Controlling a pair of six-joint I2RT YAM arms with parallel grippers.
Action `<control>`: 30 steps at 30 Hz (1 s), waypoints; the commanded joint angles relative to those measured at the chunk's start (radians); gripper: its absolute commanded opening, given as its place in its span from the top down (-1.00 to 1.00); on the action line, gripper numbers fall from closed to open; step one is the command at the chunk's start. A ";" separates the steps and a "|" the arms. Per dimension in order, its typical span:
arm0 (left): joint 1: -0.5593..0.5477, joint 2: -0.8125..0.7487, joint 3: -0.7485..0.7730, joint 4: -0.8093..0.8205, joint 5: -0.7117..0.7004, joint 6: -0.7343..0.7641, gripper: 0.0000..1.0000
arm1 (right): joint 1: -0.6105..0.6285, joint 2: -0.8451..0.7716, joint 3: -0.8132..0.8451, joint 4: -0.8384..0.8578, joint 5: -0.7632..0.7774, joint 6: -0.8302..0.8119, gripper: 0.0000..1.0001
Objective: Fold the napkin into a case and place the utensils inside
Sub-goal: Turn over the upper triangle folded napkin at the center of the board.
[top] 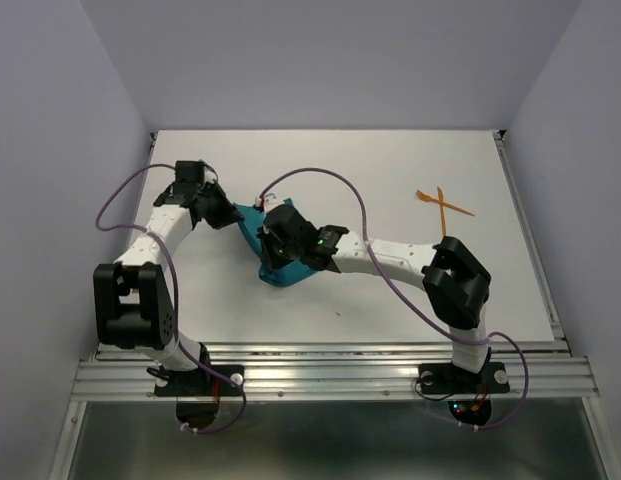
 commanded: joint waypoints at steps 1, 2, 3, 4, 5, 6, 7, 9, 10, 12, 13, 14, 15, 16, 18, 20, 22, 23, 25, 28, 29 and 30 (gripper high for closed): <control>0.114 -0.141 0.067 -0.107 -0.164 0.073 1.00 | 0.048 0.074 0.133 0.019 -0.111 0.022 0.99; 0.136 -0.156 0.092 -0.153 -0.182 0.083 1.00 | 0.061 0.090 0.185 0.023 -0.146 0.025 0.99; 0.177 -0.175 0.104 -0.176 -0.206 0.105 1.00 | 0.077 0.107 0.214 0.032 -0.165 0.031 0.99; 0.197 -0.210 0.127 -0.196 -0.247 0.114 1.00 | 0.086 0.124 0.245 0.035 -0.183 0.033 0.99; 0.219 -0.227 0.139 -0.231 -0.264 0.122 1.00 | 0.086 0.159 0.276 0.043 -0.217 0.039 0.99; 0.240 -0.244 0.150 -0.250 -0.281 0.133 1.00 | 0.112 0.177 0.338 0.054 -0.235 0.043 0.99; 0.280 -0.271 0.162 -0.265 -0.310 0.149 1.00 | 0.121 0.196 0.372 0.058 -0.258 0.051 0.99; 0.317 -0.294 0.211 -0.313 -0.329 0.168 1.00 | 0.140 0.246 0.476 0.068 -0.300 0.059 0.99; 0.343 -0.311 0.248 -0.340 -0.384 0.183 1.00 | 0.153 0.262 0.507 0.071 -0.333 0.068 0.99; 0.359 -0.325 0.286 -0.362 -0.419 0.192 1.00 | 0.164 0.291 0.569 0.097 -0.372 0.082 0.99; 0.360 -0.334 0.326 -0.377 -0.462 0.196 1.00 | 0.164 0.297 0.584 0.104 -0.401 0.092 0.99; 0.360 -0.336 0.348 -0.385 -0.479 0.194 1.00 | 0.164 0.299 0.590 0.117 -0.413 0.102 0.99; 0.359 -0.336 0.369 -0.391 -0.493 0.194 1.00 | 0.164 0.297 0.590 0.133 -0.424 0.112 0.99; 0.360 -0.334 0.406 -0.399 -0.511 0.196 1.00 | 0.164 0.290 0.584 0.159 -0.435 0.126 0.99; 0.360 -0.328 0.426 -0.388 -0.502 0.197 1.00 | 0.164 0.264 0.537 0.211 -0.435 0.158 0.99; 0.356 -0.319 0.423 -0.370 -0.486 0.194 1.00 | 0.164 0.250 0.505 0.255 -0.435 0.177 0.99; 0.320 -0.304 0.406 -0.348 -0.473 0.174 1.00 | 0.164 0.240 0.479 0.267 -0.418 0.203 0.99; 0.296 -0.284 0.385 -0.326 -0.475 0.166 1.00 | 0.164 0.228 0.433 0.272 -0.409 0.212 0.99; 0.206 -0.262 0.357 -0.296 -0.491 0.133 1.00 | 0.149 0.210 0.359 0.311 -0.386 0.249 0.99; 0.100 -0.181 0.295 -0.223 -0.516 0.090 1.00 | 0.102 0.164 0.168 0.405 -0.372 0.325 0.99; 0.090 -0.161 0.262 -0.180 -0.516 0.079 1.00 | 0.089 0.150 0.111 0.434 -0.370 0.344 0.99; 0.051 -0.138 0.250 -0.160 -0.516 0.070 1.00 | 0.063 0.123 0.001 0.486 -0.364 0.359 0.99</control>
